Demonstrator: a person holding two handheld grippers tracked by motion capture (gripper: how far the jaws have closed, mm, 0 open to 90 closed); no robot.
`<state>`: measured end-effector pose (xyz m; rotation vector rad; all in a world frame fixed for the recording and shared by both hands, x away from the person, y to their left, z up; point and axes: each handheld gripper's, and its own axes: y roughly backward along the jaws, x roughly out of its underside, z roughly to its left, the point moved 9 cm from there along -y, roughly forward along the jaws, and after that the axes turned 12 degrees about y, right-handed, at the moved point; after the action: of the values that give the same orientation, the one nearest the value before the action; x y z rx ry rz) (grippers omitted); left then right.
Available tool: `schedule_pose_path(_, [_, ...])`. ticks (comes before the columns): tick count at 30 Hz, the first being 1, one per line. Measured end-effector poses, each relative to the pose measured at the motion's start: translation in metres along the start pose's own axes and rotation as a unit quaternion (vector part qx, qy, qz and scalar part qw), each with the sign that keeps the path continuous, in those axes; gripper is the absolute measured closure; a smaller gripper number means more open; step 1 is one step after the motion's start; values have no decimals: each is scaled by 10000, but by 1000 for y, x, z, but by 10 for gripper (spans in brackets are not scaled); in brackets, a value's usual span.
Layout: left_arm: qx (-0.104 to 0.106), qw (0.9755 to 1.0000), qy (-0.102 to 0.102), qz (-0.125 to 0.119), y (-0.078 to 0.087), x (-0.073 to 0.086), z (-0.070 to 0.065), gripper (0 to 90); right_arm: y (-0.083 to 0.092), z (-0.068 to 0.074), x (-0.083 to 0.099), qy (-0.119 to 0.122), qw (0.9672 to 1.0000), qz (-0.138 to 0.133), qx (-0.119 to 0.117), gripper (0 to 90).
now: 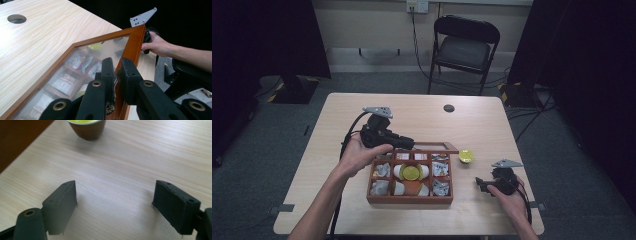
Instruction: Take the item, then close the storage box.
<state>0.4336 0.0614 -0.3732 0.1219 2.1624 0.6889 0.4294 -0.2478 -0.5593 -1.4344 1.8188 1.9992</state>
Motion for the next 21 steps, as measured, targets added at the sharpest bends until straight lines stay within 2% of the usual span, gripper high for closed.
schedule_pose_path(5, [24,10000,-2,30,0,1,0,816,-1,-2,2,-11,10000,-43,82,153])
schedule_pose_path(11, [45,10000,-16,83,-1,3,-1,816,-4,-2,2,-47,9994,-299,183,126])
schedule_pose_path(18, [-39,9998,-57,161,-2,6,-3,816,-4,-2,2,-45,9994,-293,180,126])
schedule_pose_path(21, [-71,9995,-62,301,-4,10,-5,816,-4,-2,2,-44,9994,-292,181,126])
